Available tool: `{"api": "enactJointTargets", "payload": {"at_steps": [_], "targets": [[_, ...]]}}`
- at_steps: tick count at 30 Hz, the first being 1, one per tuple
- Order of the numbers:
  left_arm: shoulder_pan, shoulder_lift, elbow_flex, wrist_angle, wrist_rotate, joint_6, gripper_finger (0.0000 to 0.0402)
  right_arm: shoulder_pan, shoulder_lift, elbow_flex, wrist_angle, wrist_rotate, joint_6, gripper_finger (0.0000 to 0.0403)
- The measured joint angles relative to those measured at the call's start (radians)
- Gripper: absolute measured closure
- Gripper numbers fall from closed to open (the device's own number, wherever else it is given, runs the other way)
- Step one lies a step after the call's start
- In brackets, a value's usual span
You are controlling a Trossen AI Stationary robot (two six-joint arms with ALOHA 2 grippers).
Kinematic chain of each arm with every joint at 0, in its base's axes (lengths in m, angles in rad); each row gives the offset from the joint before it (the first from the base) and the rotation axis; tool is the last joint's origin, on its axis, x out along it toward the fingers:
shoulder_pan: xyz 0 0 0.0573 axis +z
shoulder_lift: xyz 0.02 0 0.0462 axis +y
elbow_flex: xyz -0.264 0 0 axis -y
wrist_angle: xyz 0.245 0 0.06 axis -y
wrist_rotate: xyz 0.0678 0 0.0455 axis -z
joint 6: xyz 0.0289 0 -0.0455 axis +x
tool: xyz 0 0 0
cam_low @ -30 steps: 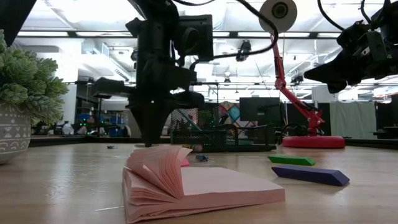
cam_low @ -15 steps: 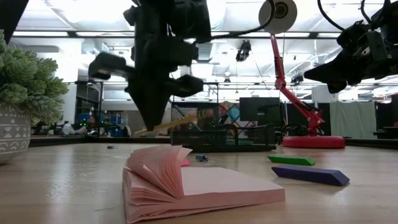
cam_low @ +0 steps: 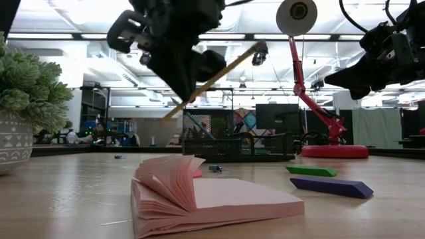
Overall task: Pick and place office supplies into organizer
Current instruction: Put the yellow pencil into the black desk organizer
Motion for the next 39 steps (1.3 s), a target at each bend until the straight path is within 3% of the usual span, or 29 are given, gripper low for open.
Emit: {"api": "enactJointTargets", "payload": {"at_steps": [9,39], "targets": [[0.005,-0.035,-0.006,0.079,0.062,-0.026,0.0400,0.000,0.000,0.000,0.000,0.000,0.022,0.0394],[0.165,-0.125,-0.002,0.279,0.002,-0.050,0.0400,0.000,-0.001,-0.001,0.025,0.000,0.052,0.0394]]}}
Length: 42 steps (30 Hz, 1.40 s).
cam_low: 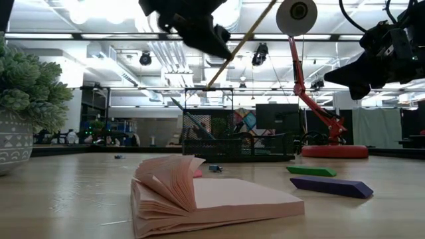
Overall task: Pick and place office supplies into organizer
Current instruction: Put the yellow pencil into the black desk organizer
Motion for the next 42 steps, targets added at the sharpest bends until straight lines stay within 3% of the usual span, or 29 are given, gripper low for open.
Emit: {"api": "enactJointTargets", "payload": {"at_steps": [20,39,42], "targets": [[0.125,-0.011,-0.026,0.143,-0.038,-0.083,0.0400,0.000,0.000,0.000,0.000,0.000,0.000,0.0394],[0.156,-0.064,-0.252,0.459,-0.164,-0.264,0.0400,0.000,0.000,0.000,-0.002,0.000,0.000,0.0394],[0.156,-0.093,-0.308,0.577,-0.168,-0.288,0.0400,0.000,0.000,0.000,-0.002,0.000,0.000,0.0394]]}}
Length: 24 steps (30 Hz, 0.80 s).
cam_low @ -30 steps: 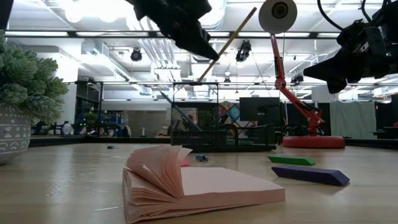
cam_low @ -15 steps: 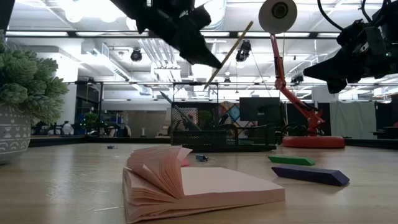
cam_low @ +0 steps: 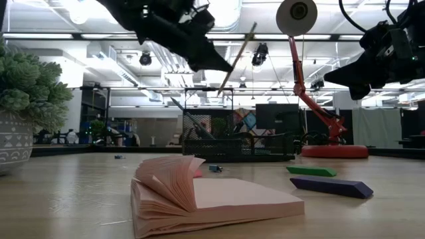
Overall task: Pick and place office supplies into organizer
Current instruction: Put the yellow pencil into the black desk organizer
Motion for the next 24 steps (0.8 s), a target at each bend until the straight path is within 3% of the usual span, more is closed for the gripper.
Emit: {"api": "enactJointTargets", "payload": {"at_steps": [15,24], "targets": [[-0.001,-0.045,-0.226,0.328,-0.041,-0.096,0.0400,0.000,0.001,0.000,-0.001,0.000,0.000,0.0394],[-0.004,-0.045,-0.268,0.349,-0.048,-0.113,0.0400,0.000,0.001,0.000,-0.001,0.000,0.000,0.0394]]}}
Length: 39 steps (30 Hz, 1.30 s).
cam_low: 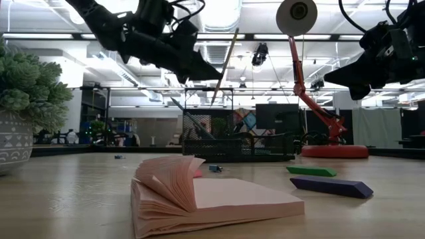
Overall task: Pick and place office supplies into organizer
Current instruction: Put the yellow pencil into the black desk organizer
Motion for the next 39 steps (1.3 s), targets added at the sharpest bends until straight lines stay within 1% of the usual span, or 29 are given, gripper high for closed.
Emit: {"api": "enactJointTargets", "payload": {"at_steps": [4,9,19,22,39], "targets": [[-0.001,0.000,-0.029,0.044,-0.002,-0.019,0.0400,0.000,0.000,0.000,0.000,0.000,0.000,0.0394],[-0.008,0.002,-0.031,0.051,-0.003,-0.043,0.0400,0.000,0.000,0.000,0.000,0.000,0.000,0.0394],[-0.023,0.051,-0.031,0.071,-0.002,-0.040,0.0400,0.000,0.000,0.000,0.000,0.000,0.000,0.0394],[-0.023,0.059,-0.031,0.096,-0.001,-0.040,0.0400,0.000,0.000,0.000,-0.001,0.000,0.000,0.0394],[-0.023,0.091,-0.031,0.095,-0.003,-0.007,0.0400,0.000,0.000,0.000,-0.002,0.000,0.000,0.0394]]}}
